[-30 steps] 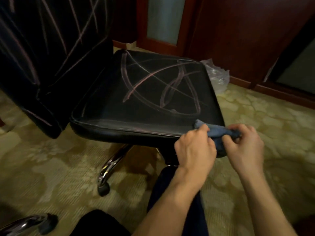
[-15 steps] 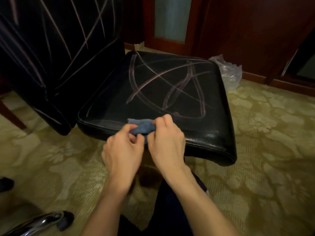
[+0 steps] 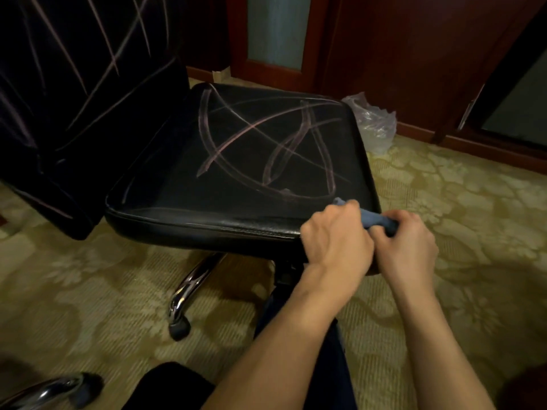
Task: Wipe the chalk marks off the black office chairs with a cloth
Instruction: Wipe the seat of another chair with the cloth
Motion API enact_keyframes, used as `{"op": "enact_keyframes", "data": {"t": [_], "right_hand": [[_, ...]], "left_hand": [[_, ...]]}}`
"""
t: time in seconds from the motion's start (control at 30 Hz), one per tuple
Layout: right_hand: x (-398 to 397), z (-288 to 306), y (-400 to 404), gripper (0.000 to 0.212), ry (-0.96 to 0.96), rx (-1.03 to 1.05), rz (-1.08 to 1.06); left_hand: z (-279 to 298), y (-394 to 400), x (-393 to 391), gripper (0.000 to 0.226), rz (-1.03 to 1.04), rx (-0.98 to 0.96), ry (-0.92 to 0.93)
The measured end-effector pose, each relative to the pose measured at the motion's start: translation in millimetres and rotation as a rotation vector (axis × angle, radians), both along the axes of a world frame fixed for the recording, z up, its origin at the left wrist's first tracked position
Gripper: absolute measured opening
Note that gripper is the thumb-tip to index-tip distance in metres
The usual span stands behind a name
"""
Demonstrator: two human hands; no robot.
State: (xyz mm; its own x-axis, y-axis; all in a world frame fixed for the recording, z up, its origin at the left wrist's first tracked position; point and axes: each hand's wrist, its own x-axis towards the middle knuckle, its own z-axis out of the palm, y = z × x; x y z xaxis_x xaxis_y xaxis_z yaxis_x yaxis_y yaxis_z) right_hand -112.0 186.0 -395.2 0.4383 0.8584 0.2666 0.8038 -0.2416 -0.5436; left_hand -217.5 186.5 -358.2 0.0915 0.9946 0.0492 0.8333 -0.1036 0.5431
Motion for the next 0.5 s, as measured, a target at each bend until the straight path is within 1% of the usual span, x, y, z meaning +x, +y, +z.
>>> {"op": "enact_keyframes", "data": {"t": [0.07,0.17,0.23,0.37,0.43,0.5], "right_hand": [[-2.2,5.6,7.2,0.027,-0.007,-0.039,-0.028],[-23.4,12.4,7.8,0.023,-0.063,-0.027,0.056],[-50.7,13.3,4.5,0.02,-0.114,0.017,0.155],[-128.3,8.2,1.5,0.018,-0.156,0.049,0.357],[-163.5,6.6,0.5,0.017,-0.171,0.068,0.434],[-182.8,5.6,-0.8,0.015,-0.159,0.09,0.481]], "left_hand": [[3.2,5.8,-1.7,0.028,-0.008,0.003,0.015],[0.2,3.2,-26.9,0.033,0.061,0.011,0.003],[-4.1,0.2,-56.2,0.036,0.154,0.027,0.005],[-14.7,-8.4,-135.1,0.031,0.402,0.033,-0.003],[-20.1,-11.8,-169.4,0.028,0.53,0.03,-0.055],[-23.8,-13.8,-185.2,0.025,0.596,0.036,-0.103]]}}
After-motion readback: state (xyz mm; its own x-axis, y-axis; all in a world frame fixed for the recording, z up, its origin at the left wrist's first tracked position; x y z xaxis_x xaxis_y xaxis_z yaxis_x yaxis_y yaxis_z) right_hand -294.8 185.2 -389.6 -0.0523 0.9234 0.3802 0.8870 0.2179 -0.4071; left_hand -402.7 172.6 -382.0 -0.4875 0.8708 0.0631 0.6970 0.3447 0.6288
